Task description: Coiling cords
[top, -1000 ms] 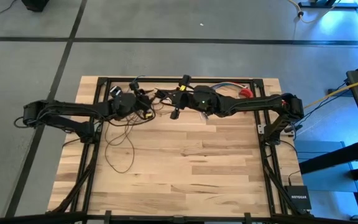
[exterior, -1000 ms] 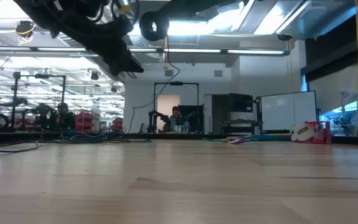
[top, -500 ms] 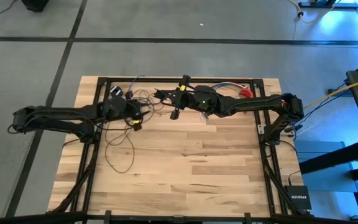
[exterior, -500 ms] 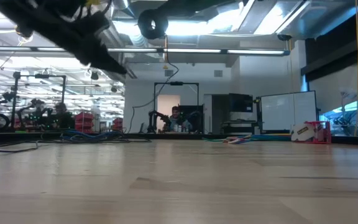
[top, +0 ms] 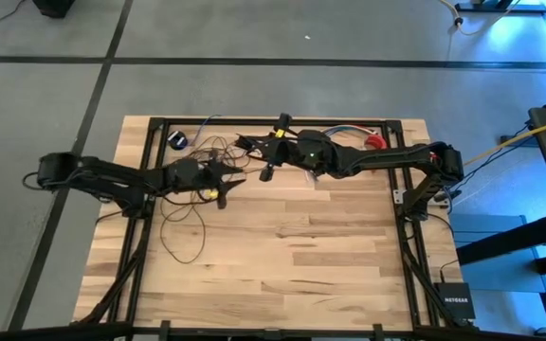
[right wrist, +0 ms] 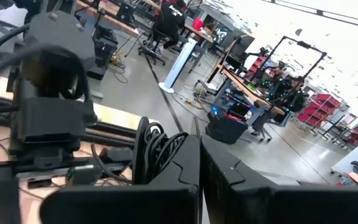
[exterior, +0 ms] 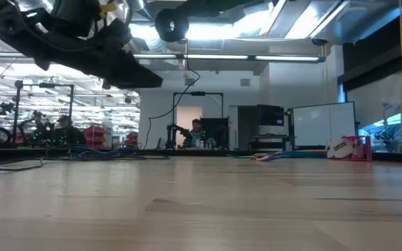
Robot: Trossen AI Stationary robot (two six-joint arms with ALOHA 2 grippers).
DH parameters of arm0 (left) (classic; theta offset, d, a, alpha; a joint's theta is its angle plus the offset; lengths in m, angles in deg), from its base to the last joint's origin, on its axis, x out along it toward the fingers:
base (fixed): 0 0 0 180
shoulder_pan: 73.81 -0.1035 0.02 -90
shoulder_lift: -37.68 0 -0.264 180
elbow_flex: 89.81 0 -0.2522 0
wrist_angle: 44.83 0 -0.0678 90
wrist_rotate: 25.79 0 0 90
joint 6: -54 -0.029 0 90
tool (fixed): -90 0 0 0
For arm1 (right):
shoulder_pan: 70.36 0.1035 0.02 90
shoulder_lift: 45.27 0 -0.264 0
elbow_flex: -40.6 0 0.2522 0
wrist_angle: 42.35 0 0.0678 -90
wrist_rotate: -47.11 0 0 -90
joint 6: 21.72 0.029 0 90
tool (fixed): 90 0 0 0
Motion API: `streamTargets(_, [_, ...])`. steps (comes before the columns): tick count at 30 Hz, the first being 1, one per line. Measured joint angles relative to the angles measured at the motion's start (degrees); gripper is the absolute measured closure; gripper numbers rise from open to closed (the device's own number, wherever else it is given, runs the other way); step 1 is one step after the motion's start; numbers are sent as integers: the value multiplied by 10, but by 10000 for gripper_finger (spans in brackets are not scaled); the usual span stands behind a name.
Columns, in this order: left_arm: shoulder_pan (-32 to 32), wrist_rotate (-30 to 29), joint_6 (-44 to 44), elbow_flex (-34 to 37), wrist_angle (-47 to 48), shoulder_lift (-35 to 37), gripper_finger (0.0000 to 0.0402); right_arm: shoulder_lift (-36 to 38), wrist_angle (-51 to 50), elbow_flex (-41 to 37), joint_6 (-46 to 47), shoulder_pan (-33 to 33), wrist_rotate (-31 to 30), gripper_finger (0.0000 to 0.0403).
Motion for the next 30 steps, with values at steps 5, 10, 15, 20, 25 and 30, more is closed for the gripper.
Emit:
streamTargets(5, [2,-2,8,-25,-130,-80,263,-1,-4,0,1,0,0,397])
streamTargets(10, [-1,-3,-22,-65,-134,-144,263,-1,-4,0,1,0,0,397])
streamTargets(15, [-1,-61,-63,-90,-128,-193,263,-1,-3,0,1,0,0,397])
streamTargets(20, [-13,-125,-84,-98,-130,-211,263,-1,0,0,1,0,0,397])
streamTargets(25, [-15,-97,-86,-98,-133,-220,263,-1,0,0,1,0,0,397])
streamTargets(30, [-21,-98,-93,-98,-133,-221,292,-1,-1,0,1,0,0,397])
